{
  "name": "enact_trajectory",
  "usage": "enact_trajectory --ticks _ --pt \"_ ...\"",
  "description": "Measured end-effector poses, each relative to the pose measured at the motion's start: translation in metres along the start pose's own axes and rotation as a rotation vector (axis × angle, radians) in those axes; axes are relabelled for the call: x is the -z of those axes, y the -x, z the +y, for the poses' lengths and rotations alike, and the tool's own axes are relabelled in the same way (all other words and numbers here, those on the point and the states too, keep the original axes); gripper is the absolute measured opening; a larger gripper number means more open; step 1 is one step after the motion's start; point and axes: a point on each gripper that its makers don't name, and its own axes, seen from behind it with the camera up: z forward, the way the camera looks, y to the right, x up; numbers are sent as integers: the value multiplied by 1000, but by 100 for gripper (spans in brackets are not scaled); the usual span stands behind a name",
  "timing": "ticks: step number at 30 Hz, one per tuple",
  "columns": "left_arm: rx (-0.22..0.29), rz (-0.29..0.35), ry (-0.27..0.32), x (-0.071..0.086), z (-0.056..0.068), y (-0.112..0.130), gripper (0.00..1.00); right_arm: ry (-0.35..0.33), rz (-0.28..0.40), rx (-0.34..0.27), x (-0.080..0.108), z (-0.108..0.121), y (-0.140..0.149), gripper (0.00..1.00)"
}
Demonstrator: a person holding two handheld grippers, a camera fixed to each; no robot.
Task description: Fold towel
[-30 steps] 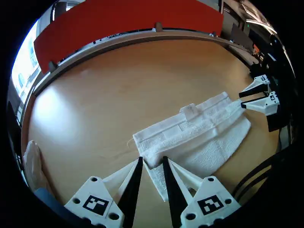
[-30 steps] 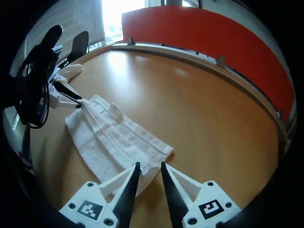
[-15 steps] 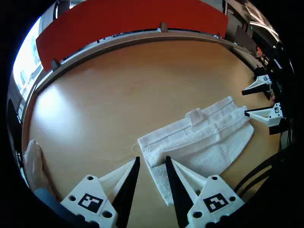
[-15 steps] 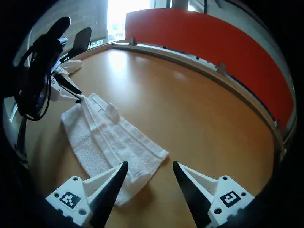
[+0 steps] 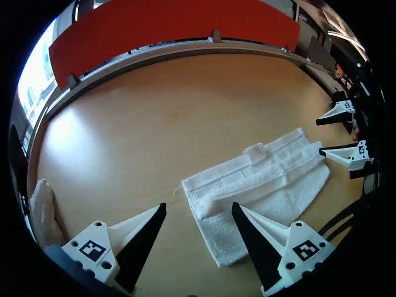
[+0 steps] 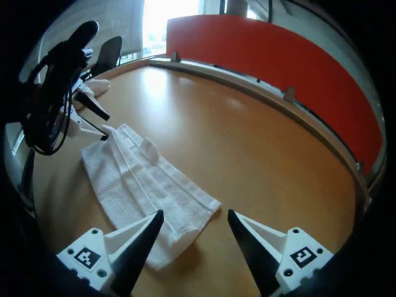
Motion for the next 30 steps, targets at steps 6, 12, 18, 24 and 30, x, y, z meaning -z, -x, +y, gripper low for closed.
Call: enact_trajectory --ticks 6,12,18,24,30 --pt "10 7 -9 7 -3 4 99 -3 3 6 0 -4 -2 100" --pt "39 13 -22 17 -7 13 99 -11 4 17 -2 -10 -5 100" --pt "75 17 -38 28 -12 27 99 -26 6 29 -7 -20 -10 100" --pt "107 23 -63 41 -20 40 99 -46 7 46 -14 -32 -18 100" --pt "152 27 -89 55 -27 56 99 -65 7 66 -21 -44 -26 100"
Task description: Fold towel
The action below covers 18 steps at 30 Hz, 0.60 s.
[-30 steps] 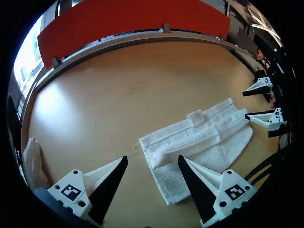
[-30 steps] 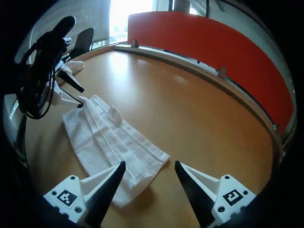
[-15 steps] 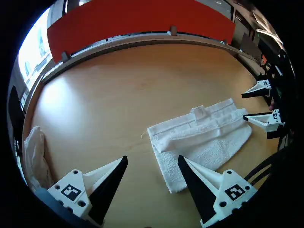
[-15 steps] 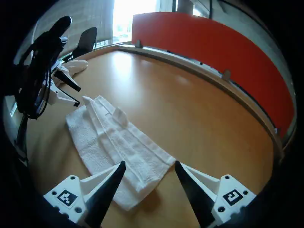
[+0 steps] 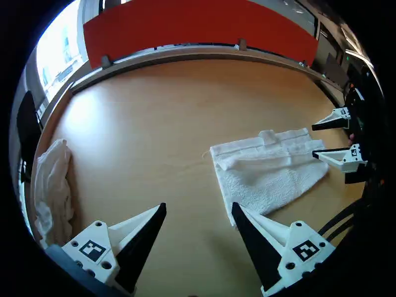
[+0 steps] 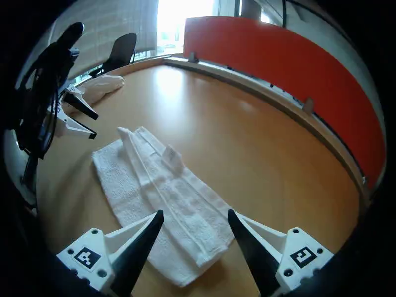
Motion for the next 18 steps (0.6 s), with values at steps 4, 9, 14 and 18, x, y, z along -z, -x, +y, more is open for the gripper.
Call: enact_trajectory --ticks 4,9,14,18 --pt "31 -1 -19 9 -8 11 99 -14 0 15 -5 -8 -7 100" --pt "67 -3 -45 21 -21 27 99 -34 -1 32 -11 -19 -14 100" --pt "99 -8 -62 29 -32 40 99 -51 -1 55 -17 -31 -23 100" --pt "113 -13 -70 32 -38 48 98 -55 -1 67 -21 -37 -27 100"
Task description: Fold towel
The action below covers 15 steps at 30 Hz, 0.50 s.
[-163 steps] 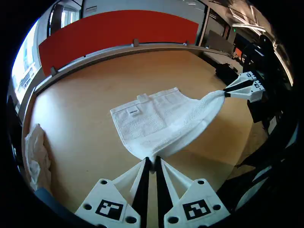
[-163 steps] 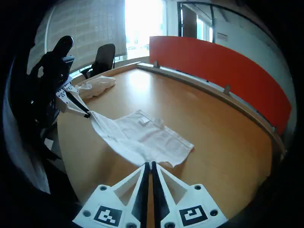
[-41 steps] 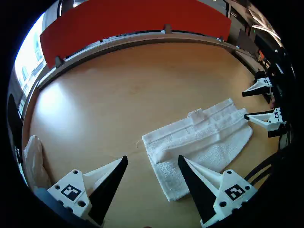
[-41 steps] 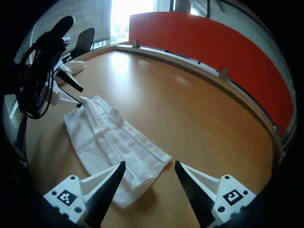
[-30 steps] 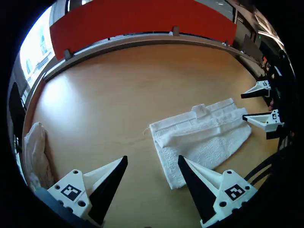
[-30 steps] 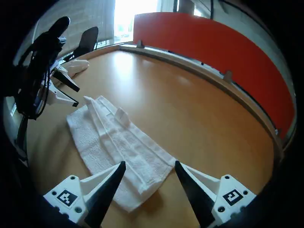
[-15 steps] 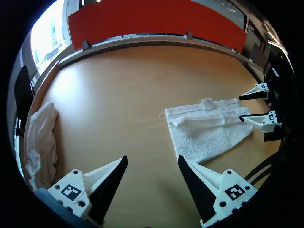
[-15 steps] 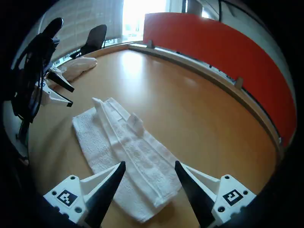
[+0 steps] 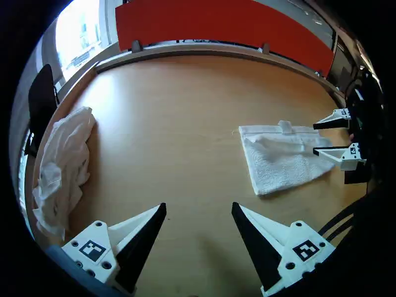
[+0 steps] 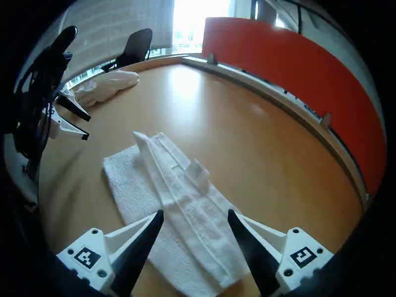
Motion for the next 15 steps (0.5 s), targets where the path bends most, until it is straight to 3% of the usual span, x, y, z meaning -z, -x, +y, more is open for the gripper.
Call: enact_trajectory --ticks 15 --pt "0 -1 1 6 3 9 99 2 -28 6 -9 -2 11 100"
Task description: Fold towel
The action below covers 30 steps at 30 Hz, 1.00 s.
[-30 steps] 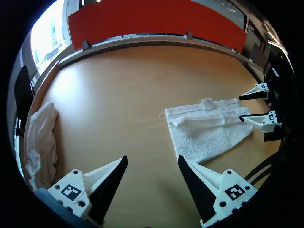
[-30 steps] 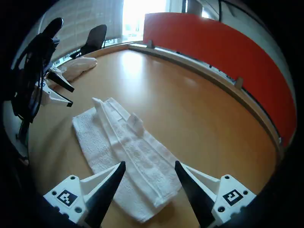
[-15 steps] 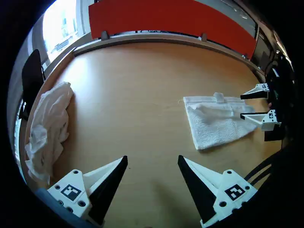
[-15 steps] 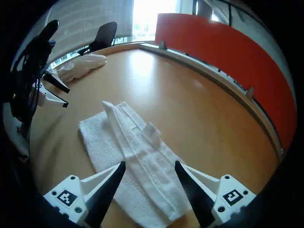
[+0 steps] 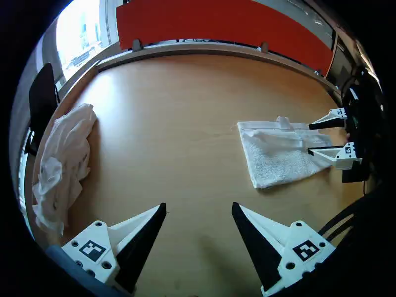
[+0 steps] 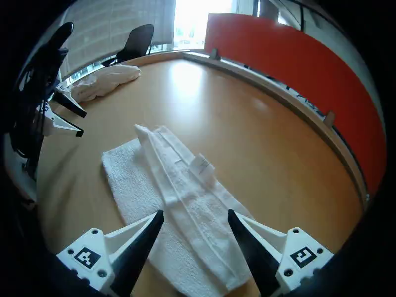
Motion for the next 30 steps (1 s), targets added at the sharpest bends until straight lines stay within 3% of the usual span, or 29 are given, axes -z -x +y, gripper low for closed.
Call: enact_trajectory --ticks 17,30 --pt "16 -1 -4 5 -3 6 99 14 -13 13 -13 8 -2 100" --pt "18 -3 -8 11 -6 13 99 50 -14 40 -12 30 -19 100"
